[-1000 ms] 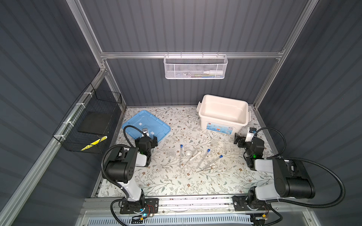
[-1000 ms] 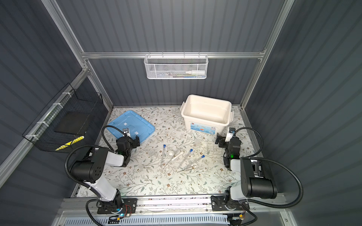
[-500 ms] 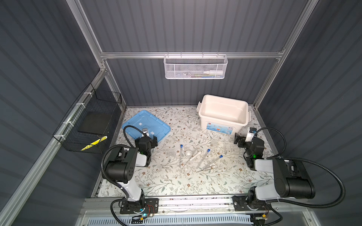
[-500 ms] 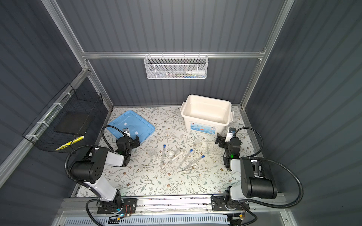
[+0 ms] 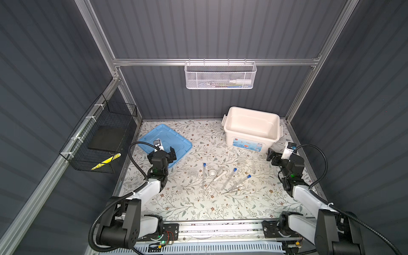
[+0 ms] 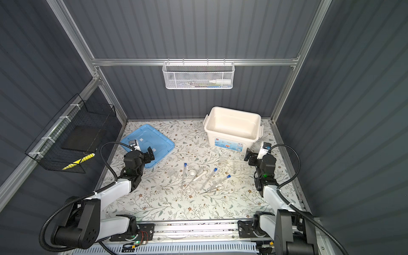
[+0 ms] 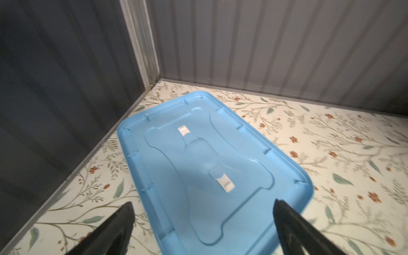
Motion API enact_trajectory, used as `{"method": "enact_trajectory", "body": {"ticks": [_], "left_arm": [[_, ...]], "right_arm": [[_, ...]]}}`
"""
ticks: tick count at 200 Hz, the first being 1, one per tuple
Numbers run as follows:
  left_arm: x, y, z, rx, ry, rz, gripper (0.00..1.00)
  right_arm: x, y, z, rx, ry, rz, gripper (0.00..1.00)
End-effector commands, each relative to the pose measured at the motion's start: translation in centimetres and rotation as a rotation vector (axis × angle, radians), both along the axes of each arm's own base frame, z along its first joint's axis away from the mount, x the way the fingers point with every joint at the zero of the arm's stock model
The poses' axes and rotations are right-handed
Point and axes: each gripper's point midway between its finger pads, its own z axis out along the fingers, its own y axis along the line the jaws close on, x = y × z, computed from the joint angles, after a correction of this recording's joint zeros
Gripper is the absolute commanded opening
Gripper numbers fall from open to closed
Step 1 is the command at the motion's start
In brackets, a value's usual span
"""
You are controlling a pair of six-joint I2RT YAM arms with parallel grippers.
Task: Organize the chemistry lab equipment
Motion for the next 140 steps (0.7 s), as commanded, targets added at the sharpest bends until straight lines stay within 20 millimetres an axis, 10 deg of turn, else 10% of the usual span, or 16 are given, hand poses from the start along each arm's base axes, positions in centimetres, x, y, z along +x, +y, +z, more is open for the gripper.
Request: {"method": "enact_trajectory", "body": {"ticks": [1, 140], "left_arm": [[-0.9, -2.7, 0.4, 0.013, 0.034, -0.062, 1.0], [-4.6, -11.3, 3.1, 0.103, 0.171, -0.262, 0.99]], "right_arm": [[-0.9, 0.9, -0.6, 0.039, 0.083, 0.024, 0.99], [-1.8, 5.6, 1.2, 0.099, 0.153, 0.127, 0.98]]}}
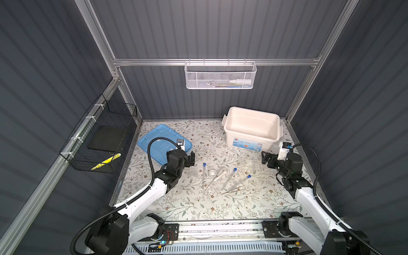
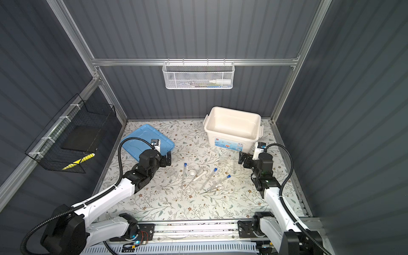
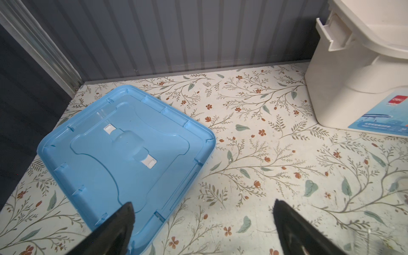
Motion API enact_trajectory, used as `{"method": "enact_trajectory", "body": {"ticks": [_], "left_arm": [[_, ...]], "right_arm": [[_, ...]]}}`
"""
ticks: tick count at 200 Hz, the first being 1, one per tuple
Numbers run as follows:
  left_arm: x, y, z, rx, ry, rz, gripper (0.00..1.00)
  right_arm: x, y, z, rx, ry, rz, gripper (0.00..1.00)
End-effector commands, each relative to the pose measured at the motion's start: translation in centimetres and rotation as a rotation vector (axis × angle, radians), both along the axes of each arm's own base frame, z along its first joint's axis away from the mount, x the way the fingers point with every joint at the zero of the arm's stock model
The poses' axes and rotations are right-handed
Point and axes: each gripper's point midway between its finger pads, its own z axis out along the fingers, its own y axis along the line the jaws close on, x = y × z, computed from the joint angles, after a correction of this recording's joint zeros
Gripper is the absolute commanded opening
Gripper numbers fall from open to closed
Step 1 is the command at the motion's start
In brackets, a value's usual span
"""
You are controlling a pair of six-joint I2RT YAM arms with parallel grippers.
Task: Organize the chemistry lab equipment
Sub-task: 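Move the left gripper over the test tubes while the right hovers by the bin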
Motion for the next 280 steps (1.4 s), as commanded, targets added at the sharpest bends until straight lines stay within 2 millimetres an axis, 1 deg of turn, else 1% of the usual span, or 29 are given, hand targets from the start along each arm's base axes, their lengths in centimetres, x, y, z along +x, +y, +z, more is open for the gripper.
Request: {"method": "enact_trajectory", "body": {"ticks": [1, 29, 64, 78, 91, 116, 144, 177, 192, 217, 247, 280], "left_arm": [[-1.1, -0.1, 0.3, 0.044, 0.04, 0.028, 0.99], [-2.0, -1.7, 1.9, 0.052, 0.033, 0.0, 0.98], [-3.0, -4.4, 2.3, 0.055, 0.078, -0.041, 0.9], [-3.7, -5.6, 2.3, 0.041, 0.094, -0.06, 0.89], [-4.3, -6.3, 2.1, 0.027, 0.113, -0.061, 0.87], [-5.6, -7.0, 0.9, 0.004, 0.166, -0.059, 0.85], [-7.0, -7.8, -0.7, -0.059, 0.239, -0.062, 0.79], [-8.5, -9.1, -3.0, -0.075, 0.314, -0.071, 0.68], [-9.1, -9.6, -3.6, -0.068, 0.329, -0.077, 0.64], [-9.6, -10.4, -4.7, -0.071, 0.349, -0.081, 0.62], [-9.9, -10.7, -6.4, -0.096, 0.383, -0.072, 0.58], [-10.1, -11.0, -8.3, -0.076, 0.43, -0.066, 0.55]], "right_arm": [[0.1, 0.5, 0.4, -0.021, 0.018, -0.001, 0.98], [0.2, 0.9, 0.2, -0.012, 0.03, 0.006, 0.95], [0.2, 1.4, 0.1, -0.005, 0.037, 0.022, 0.95], [0.2, 1.4, 0.2, -0.005, 0.033, 0.019, 0.95], [0.1, 1.4, 0.1, -0.006, 0.033, 0.016, 0.96], [0.2, 1.2, 0.0, -0.004, 0.039, 0.007, 0.96], [0.3, 1.3, -0.3, 0.003, 0.048, 0.004, 0.96], [0.5, 1.3, -0.4, 0.009, 0.05, 0.002, 0.97], [0.6, 1.3, -0.5, 0.009, 0.055, 0.003, 0.96], [0.6, 1.2, -0.9, 0.006, 0.068, 0.0, 0.96], [0.7, 1.3, -0.8, 0.005, 0.07, 0.001, 0.96], [0.7, 1.3, -1.0, 0.002, 0.076, 0.005, 0.96]]}}
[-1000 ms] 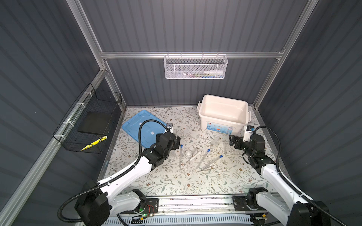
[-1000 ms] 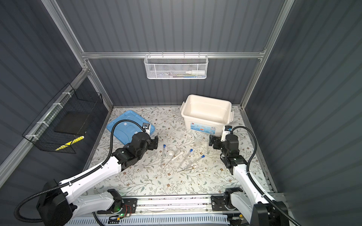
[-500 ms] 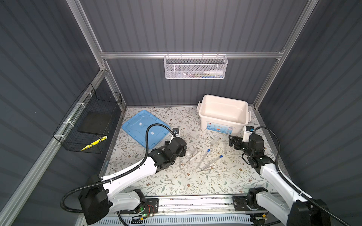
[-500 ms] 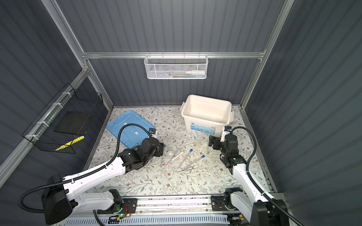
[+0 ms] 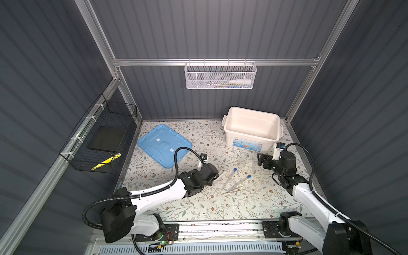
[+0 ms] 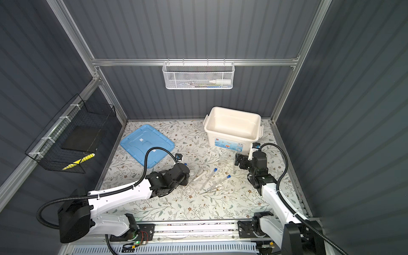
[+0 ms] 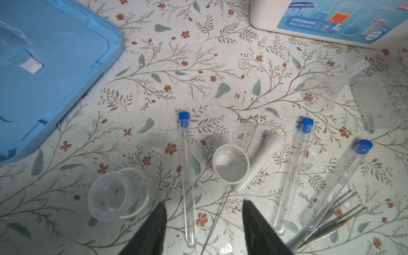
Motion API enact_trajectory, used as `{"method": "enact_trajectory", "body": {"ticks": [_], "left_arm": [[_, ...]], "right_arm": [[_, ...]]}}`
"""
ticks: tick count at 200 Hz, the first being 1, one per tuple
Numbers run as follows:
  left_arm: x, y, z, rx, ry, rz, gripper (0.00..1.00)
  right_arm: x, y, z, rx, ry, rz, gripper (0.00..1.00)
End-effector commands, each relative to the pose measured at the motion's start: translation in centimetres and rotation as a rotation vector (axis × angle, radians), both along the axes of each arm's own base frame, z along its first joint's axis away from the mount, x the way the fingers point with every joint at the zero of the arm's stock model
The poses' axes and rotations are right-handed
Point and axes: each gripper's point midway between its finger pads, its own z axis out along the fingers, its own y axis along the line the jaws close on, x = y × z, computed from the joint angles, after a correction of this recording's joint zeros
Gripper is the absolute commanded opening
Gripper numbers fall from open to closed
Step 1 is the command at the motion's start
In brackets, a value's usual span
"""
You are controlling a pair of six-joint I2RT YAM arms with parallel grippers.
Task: Organize the chemistry lab equipment
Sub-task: 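Move the left gripper over the test tubes while the right hovers by the bin, then lower the left gripper and close it on a blue-capped test tube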
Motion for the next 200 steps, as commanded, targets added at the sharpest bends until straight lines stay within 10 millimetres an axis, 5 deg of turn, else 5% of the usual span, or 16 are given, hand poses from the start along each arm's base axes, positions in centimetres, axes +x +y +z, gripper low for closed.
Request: {"method": "enact_trajectory", "body": {"ticks": [1, 80, 200], "left_arm": [[-0.3, -0.4, -1.5, -0.011, 0.044, 0.012, 0.55], [0.5, -0.3, -4.9, 0.015, 0.126, 0.033, 0.46], [2.0, 0.2, -7.4, 0.051, 0.206, 0.048, 0.39]], "right_arm": [[0.6, 0.0, 1.4, -0.001, -0.031, -0.004, 0.96], [0.6, 0.1, 1.2, 0.001, -0.019, -0.001, 0.96], [0.5, 0.0, 0.6, -0.007, -0.001, -0.005, 0.96]]}}
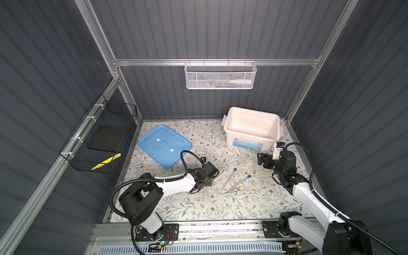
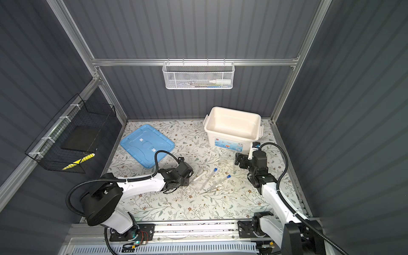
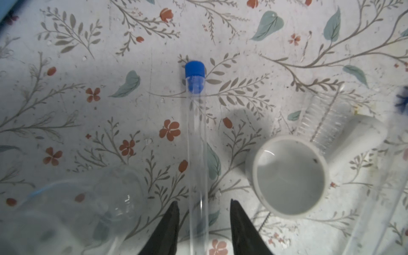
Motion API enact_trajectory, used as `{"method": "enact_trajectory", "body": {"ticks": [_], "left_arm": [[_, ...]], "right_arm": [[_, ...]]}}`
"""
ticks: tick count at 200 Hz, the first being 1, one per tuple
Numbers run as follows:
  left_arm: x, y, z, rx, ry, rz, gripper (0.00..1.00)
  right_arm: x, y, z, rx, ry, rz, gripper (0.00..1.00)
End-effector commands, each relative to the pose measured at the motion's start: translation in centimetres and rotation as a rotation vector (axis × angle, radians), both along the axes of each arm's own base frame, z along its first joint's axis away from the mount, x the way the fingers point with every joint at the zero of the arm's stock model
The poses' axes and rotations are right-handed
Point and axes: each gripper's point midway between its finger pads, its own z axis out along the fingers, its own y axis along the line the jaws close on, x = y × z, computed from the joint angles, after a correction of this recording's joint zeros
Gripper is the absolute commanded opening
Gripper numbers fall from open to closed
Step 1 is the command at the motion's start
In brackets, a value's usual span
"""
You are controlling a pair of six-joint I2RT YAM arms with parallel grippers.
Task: Organize the chemistry lab equipment
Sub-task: 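Lower the left gripper and close it on a blue-capped test tube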
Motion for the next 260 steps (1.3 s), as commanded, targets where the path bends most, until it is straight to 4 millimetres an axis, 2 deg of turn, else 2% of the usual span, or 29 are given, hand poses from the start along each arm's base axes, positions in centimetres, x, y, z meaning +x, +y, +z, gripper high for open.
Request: {"method": "enact_trajectory", "body": {"ticks": [1, 74, 117, 206, 260], "left_arm": [[0.7, -0.5, 0.4, -0.006, 0.003, -0.004, 0.39], [1.4, 0.6, -0.3, 0.037, 0.01, 0.01, 0.37], [1.4, 0.3, -0.6, 0.035, 0.015, -0.009, 0.37], [1.2, -0.2, -1.5, 0.037, 0.041, -0.048, 0.31], [1.1, -0.2, -1.6, 0.037, 0.041, -0.054, 0.23]], "right_arm": [[0.3, -0.1, 0.5, -0.007, -0.004, -0.004, 0.96], [0.4, 0.0, 0.2, -0.011, 0.009, -0.002, 0.95], [0.3, -0.3, 0.1, -0.024, 0.01, -0.012, 0.95], [0.1, -0.4, 0.2, -0.022, 0.003, -0.021, 0.95], [0.1, -0.3, 0.3, -0.011, 0.001, -0.019, 0.96]]}}
